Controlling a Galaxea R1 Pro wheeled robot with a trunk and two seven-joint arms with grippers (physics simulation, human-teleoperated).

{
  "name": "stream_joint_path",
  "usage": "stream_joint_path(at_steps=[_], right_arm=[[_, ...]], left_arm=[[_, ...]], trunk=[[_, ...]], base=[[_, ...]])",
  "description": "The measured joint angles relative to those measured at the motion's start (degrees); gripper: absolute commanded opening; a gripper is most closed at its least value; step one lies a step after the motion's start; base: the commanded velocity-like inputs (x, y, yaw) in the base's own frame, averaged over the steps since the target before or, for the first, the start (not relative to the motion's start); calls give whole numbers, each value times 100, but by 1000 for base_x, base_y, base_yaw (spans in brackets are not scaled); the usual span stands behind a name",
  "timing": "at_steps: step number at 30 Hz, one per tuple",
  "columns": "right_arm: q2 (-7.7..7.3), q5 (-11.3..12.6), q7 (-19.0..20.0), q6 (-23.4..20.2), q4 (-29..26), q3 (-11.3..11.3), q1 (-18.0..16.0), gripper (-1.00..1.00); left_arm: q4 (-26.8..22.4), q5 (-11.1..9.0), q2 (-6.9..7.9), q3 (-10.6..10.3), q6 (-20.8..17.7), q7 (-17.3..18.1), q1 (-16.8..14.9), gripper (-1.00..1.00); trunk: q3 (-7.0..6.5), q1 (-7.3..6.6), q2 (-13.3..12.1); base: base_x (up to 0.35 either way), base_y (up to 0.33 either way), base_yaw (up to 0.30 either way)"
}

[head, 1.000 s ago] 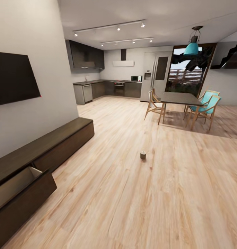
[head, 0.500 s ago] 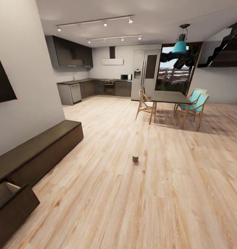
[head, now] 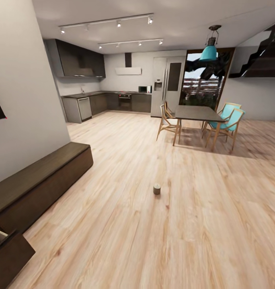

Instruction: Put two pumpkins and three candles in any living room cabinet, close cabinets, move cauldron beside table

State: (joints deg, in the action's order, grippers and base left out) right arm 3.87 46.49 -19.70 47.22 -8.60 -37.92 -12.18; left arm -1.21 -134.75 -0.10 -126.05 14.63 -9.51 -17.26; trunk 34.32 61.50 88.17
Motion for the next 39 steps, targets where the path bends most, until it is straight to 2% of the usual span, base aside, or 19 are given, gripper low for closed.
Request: stream_joint_path(at_steps=[11,39], right_arm=[[0,2,0,4,0,0,0,100],[1,0,0,26,0,0,0,100]], left_arm=[[1,0,0,-1,4,-2,0,-100],[1,0,0,-3,9,-5,0,-100]], trunk=[[-15,0,0],[-240,0,0]], base=[[330,0,0],[330,0,0]])
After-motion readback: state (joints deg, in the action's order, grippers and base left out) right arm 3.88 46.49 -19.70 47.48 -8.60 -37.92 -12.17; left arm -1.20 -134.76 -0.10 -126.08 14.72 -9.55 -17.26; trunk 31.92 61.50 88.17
